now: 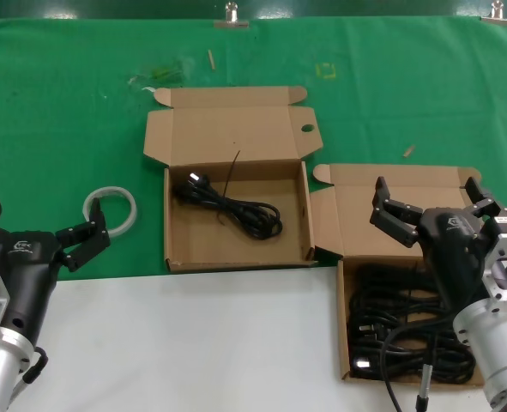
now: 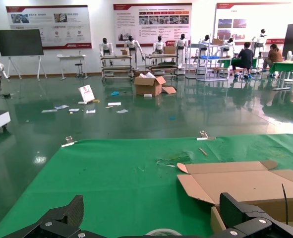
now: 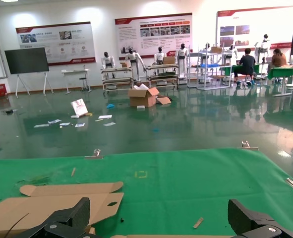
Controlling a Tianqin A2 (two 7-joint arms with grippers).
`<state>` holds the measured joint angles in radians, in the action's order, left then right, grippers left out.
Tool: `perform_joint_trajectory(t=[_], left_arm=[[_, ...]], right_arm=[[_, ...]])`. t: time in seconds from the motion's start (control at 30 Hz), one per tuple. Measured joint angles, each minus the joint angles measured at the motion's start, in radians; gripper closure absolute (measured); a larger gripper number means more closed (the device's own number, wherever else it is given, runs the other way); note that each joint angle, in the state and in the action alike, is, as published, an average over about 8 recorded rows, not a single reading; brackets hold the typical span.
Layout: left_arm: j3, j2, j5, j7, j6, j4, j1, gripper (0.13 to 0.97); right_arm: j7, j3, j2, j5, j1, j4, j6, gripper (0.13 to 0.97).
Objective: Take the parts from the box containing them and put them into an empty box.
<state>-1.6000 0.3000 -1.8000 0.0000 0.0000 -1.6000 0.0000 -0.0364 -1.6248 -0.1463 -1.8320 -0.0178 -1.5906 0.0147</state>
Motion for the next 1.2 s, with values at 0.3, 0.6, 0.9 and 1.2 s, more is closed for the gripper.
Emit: perform_joint_trajectory(t=[0.3,0.6,0.9,1.2], left_arm=[[0.000,0.000,0.000,0.000,0.000,0.000,0.000,0.132],[0.000,0.000,0.000,0.000,0.000,0.000,0.000,0.132],[0.000,0.000,0.000,0.000,0.000,0.000,0.000,0.132],[0.000,0.000,0.000,0.000,0.000,0.000,0.000,0.132]], right_arm=[[0.000,0.000,0.000,0.000,0.000,0.000,0.000,0.129],[0.000,0.000,0.000,0.000,0.000,0.000,0.000,0.129],[0.000,0.000,0.000,0.000,0.000,0.000,0.000,0.129],[0.000,0.000,0.000,0.000,0.000,0.000,0.000,0.129]])
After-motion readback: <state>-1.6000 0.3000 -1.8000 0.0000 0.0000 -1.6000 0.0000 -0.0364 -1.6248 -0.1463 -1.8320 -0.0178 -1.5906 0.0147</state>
